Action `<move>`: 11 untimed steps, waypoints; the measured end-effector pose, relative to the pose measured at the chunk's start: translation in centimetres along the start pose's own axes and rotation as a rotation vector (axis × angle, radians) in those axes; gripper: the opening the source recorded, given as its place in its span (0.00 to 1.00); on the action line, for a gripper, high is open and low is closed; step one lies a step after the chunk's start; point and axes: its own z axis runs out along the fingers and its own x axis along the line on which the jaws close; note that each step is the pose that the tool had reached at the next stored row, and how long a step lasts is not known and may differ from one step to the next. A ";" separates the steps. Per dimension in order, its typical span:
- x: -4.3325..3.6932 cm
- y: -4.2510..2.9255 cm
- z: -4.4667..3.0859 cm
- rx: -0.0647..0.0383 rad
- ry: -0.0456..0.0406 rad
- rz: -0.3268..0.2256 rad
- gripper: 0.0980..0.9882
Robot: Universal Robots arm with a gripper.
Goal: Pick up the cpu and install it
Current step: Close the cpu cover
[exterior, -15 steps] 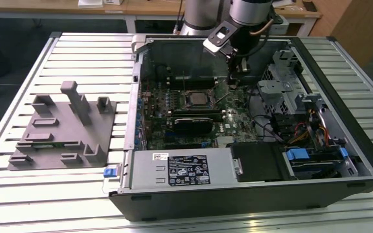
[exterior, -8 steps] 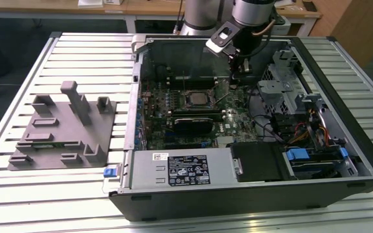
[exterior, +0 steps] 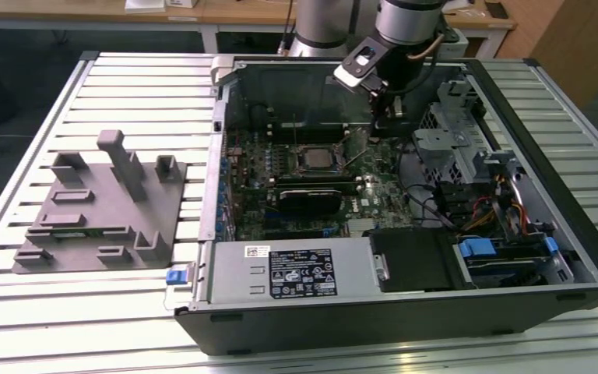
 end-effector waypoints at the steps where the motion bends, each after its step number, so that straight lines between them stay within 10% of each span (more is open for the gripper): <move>1: 0.01 0.01 0.11 0.000 0.0000 0.000 0.01; 11: 0.03 0.05 0.93 0.000 -0.0003 0.000 0.01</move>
